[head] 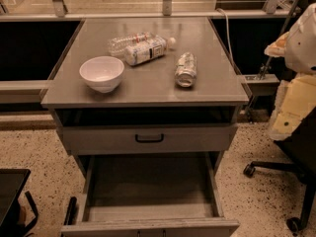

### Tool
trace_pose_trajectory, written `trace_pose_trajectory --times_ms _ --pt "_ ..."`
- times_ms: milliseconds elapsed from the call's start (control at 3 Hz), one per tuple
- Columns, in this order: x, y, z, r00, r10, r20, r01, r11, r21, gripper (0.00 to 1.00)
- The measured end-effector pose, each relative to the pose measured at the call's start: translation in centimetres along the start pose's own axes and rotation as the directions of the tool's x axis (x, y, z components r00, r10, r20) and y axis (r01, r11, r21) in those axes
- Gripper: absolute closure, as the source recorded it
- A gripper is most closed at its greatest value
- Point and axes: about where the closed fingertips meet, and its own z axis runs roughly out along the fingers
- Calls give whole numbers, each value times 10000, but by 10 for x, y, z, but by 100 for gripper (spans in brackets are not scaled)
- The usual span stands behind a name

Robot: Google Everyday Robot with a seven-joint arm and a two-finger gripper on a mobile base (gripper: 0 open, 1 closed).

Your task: Place 7up can into middle drawer

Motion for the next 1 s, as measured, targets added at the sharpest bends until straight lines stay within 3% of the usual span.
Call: trace_pose_trajectory --times_ms 667,1000 --pt "-5 -12 6 9998 -109 176 110 9999 -101 0" --pt "-17 -44 26 9963 -367 774 400 9983 -415 0"
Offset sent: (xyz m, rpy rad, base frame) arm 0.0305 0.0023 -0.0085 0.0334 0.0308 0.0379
